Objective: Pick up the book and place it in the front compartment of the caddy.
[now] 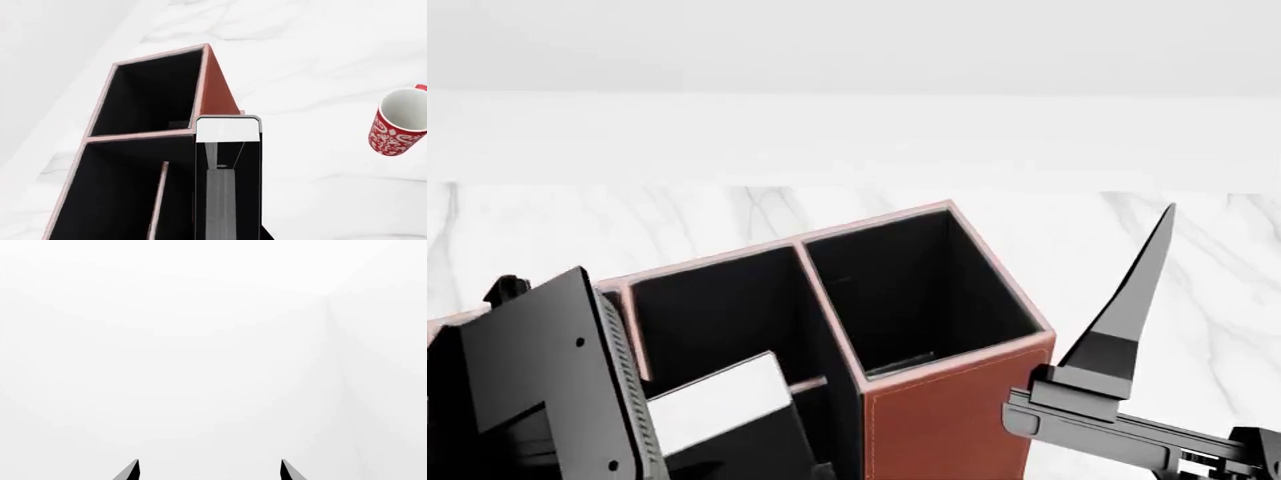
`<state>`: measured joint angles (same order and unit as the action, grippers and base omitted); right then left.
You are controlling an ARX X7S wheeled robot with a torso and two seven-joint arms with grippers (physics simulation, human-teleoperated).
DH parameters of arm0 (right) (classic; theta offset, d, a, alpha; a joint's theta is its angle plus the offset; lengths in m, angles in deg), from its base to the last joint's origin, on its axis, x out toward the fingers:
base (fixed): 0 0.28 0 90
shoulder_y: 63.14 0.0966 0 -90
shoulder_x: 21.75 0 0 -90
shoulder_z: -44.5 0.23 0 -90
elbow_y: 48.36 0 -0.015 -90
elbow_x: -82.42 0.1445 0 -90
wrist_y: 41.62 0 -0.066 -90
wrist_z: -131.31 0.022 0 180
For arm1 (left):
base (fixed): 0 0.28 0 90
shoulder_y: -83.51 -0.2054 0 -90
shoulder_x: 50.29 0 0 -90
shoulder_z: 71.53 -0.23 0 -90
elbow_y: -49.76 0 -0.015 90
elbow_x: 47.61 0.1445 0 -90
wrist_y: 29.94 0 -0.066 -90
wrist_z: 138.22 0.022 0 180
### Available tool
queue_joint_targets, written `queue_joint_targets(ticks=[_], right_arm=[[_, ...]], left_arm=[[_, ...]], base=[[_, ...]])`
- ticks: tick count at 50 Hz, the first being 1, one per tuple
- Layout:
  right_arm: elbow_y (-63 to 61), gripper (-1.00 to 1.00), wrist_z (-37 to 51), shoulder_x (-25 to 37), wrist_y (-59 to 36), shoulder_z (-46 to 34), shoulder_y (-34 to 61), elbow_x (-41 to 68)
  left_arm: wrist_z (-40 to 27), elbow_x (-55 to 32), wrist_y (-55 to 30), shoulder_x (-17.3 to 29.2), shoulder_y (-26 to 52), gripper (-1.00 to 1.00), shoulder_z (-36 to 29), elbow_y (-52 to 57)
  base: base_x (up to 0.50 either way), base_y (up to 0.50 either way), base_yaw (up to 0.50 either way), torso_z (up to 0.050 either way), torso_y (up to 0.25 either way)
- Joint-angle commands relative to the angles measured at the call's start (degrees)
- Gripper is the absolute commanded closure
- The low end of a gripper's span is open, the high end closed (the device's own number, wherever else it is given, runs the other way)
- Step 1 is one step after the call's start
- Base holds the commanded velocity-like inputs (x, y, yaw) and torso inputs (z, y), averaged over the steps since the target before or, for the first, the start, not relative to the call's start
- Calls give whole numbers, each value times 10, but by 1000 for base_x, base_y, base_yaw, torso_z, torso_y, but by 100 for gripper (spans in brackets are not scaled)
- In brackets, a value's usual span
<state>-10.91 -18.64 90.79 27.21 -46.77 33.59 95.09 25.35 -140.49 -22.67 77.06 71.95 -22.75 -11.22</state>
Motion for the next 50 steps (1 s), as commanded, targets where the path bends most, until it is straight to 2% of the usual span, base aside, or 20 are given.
queue_joint_targets(ticks=[1,7,13,17,32,50], right_arm=[[1,-100,2,2,2,-2,0,2],[-1,-100,5,3,0,0,0,5],[-2,-100,6,5,0,5,-1,8],[-3,-100,7,7,-2,6,-1,11],[-11,-100,11,12,-7,15,-1,23],[-13,-100,16,17,-6,20,-1,29]], left_arm=[[57,45,-34,3,98,100,-8,-43],[173,133,-17,1,151,100,-48,-42],[228,179,-8,-16,192,100,-82,-57],[283,234,31,-19,210,100,-109,-69],[329,316,58,-58,242,100,-170,-176],[348,345,122,-58,189,100,-189,-223]], base=[[0,0,0,0,0],[0,0,0,0,0],[0,0,0,0,2],[0,0,0,0,3],[0,0,0,0,1],[0,0,0,1,1]])
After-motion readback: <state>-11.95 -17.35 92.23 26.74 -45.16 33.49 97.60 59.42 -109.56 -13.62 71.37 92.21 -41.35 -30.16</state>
